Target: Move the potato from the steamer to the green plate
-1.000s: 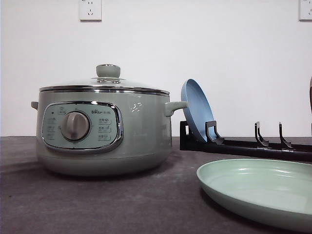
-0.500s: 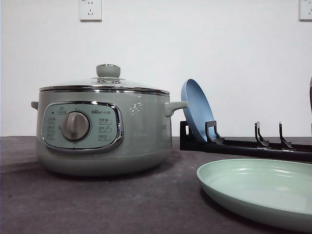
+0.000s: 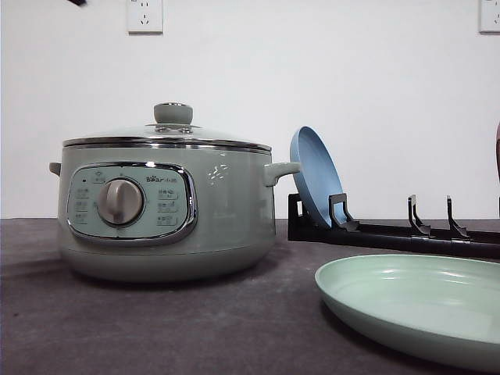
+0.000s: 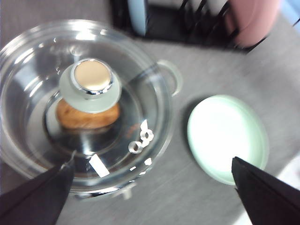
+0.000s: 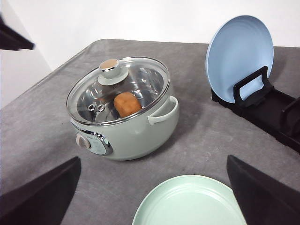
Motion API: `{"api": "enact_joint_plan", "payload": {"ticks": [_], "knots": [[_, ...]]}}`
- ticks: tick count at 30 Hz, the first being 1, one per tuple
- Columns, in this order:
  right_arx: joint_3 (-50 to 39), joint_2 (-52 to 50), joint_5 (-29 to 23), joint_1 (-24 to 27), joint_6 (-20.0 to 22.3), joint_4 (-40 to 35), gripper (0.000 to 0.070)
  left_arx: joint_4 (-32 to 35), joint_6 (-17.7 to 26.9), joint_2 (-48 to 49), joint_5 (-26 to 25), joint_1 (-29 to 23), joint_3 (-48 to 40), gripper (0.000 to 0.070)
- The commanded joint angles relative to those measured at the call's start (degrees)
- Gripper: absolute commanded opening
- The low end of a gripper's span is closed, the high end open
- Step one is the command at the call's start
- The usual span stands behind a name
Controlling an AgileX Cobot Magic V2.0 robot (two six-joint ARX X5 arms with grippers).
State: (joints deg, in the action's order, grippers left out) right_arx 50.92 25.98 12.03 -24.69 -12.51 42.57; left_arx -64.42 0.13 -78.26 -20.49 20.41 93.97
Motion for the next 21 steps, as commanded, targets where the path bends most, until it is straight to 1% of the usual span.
{"api": "enact_joint_plan", "payload": {"ticks": [1,5,8,10,16,21], "knots": [[0.9,0.2,0.2,-0.3,-0.8,-0.7,0.0629,-0.6,0.4,-3.7,2.6,1.1,3.8,0.0700],[0.9,0.2,0.2,-0.3,-0.8,-0.5,0.0629,-0.7,0.3,-10.0,9.8,3.6,8.0,0.0699],[1.0,0.2,0.2,-0.3,-0.8,-0.5,0.0629,-0.5,0.3,-13.9,14.0,4.5,10.3,0.0700],[0.9,0.2,0.1,-0.3,-0.8,-0.5,0.0629,0.6,0.6,-16.4,14.8,5.0,11.5,0.0700],[0.9,0.2,0.1,-0.3,-0.7,-0.5,0.0629,7.0,1.0,-21.1,14.9,5.2,11.8,0.0700],[0.9,0.2,0.1,-0.3,-0.7,-0.5,0.0629,8.5,1.0,-23.2,14.9,5.2,11.8,0.0699]]}}
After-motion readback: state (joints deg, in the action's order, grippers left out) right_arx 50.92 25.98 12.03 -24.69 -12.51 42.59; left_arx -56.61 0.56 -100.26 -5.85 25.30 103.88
